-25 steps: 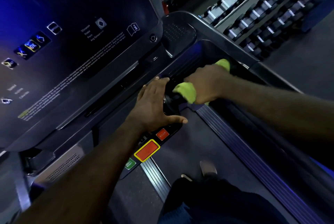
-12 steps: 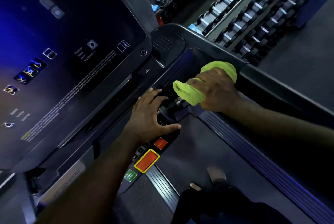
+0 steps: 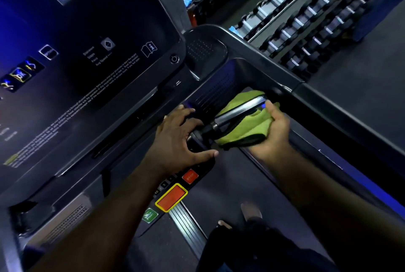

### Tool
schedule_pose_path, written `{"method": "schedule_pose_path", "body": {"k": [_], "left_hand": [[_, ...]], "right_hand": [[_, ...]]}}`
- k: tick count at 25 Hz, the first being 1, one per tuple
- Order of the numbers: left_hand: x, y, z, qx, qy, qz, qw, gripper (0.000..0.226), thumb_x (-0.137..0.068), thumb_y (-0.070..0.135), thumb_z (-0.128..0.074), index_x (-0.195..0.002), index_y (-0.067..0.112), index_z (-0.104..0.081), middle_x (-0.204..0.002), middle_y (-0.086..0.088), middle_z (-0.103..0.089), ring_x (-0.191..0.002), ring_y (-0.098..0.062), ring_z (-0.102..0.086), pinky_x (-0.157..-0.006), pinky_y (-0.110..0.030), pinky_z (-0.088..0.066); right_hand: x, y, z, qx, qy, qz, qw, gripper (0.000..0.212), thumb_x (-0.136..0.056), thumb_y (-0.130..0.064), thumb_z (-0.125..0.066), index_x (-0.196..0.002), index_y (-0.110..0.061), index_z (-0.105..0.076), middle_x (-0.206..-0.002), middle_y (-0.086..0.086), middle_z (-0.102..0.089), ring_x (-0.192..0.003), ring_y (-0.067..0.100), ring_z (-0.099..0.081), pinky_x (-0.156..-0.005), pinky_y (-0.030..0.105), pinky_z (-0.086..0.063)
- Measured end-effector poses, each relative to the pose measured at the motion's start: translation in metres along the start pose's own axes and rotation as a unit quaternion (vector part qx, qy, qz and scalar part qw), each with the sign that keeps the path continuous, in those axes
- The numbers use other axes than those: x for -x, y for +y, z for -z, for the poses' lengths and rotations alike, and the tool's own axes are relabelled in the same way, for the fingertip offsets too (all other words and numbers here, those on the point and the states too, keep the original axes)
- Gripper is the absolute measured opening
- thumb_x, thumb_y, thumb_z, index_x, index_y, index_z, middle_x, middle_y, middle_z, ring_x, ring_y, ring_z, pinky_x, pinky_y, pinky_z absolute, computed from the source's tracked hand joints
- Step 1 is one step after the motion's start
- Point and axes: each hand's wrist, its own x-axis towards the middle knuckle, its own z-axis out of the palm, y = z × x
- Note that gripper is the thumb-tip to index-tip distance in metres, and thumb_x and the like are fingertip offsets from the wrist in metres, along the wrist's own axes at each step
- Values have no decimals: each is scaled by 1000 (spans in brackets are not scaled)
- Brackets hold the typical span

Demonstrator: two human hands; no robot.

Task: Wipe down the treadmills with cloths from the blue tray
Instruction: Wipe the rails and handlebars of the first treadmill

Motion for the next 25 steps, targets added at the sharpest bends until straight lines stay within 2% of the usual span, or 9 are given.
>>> {"method": "schedule_pose_path", "body": {"k": [3, 8, 10, 13, 15, 18, 21, 23, 25], "left_hand": [[2, -2, -2, -3, 7, -9, 1000, 89, -60, 92, -64, -130, 38, -60, -159, 14, -36, -159, -9, -12, -126, -57, -20], [0, -2, -2, -5, 2, -4, 1000, 93, -59, 91, -65, -134, 36, -56, -160, 14, -34, -158, -8, -10, -126, -56, -20], [2, 0, 1, -7, -6, -5, 1000, 94, -59, 90, -66, -135, 36, -55, -160, 14, -33, -158, -8, -9, -126, -57, -20], [3, 1, 4, -3, -16, -1, 1000, 102, -55, 92, -65, -140, 35, -52, -162, 14, -31, -158, -6, -7, -127, -54, -16], [2, 0, 5, -7, -30, 2, 1000, 115, -51, 95, -64, -146, 34, -46, -164, 13, -29, -158, -6, -6, -128, -54, -14], [3, 2, 7, 2, -37, 11, 999, 134, -49, 93, -72, -158, 28, -28, -168, 8, -23, -158, -9, -7, -128, -56, -15], [4, 4, 11, 20, -49, 24, 998, 147, -53, 83, -83, -165, 22, -9, -173, 3, -8, -160, -13, -2, -130, -53, -7], [2, 5, 12, 30, -59, 29, 997, 151, -55, 78, -86, -166, 18, -3, -175, -1, -1, -161, -16, 4, -131, -49, -3], [1, 4, 14, 33, -61, 36, 997, 153, -55, 78, -86, -166, 12, -4, -175, -7, -2, -161, -23, 4, -131, -47, -4]], "right_hand": [[4, 8, -12, 25, 5, -27, 999, 43, -78, -19, -50, -117, -11, -67, -117, 17, -67, -106, 37, -67, -105, 50, -51], [30, 11, -5, 115, -54, -63, 990, 37, -98, -17, -43, -113, -1, -73, -111, 22, -73, -103, 37, -71, -102, 51, -53], [18, 8, -20, 89, 1, -48, 995, 32, -95, -17, -48, -114, 1, -68, -105, 21, -71, -101, 37, -71, -97, 47, -55], [35, 40, -14, 265, 27, 30, 963, 51, -74, -14, -63, -120, 9, -60, -107, 32, -67, -103, 45, -69, -96, 59, -57], [63, 49, -3, 428, 62, 163, 887, 48, -72, -16, -67, -119, -8, -62, -110, 22, -69, -97, 34, -70, -94, 54, -58], [59, 18, -17, 608, 130, 339, 706, 59, -89, -10, -66, -145, -20, -52, -140, 7, -46, -116, 17, -52, -96, 28, -46], [40, 22, -35, 796, 93, 291, 522, 71, -88, -20, -59, -155, -36, -44, -158, 9, -28, -140, 36, -33, -106, 47, -46], [40, 50, -35, 851, -18, 262, 456, 72, -81, -24, -61, -151, -38, -51, -155, 11, -31, -138, 39, -37, -111, 48, -43], [47, 42, -43, 851, -98, 244, 454, 69, -82, -20, -66, -149, -35, -57, -148, 11, -39, -134, 33, -44, -114, 37, -39]]}}
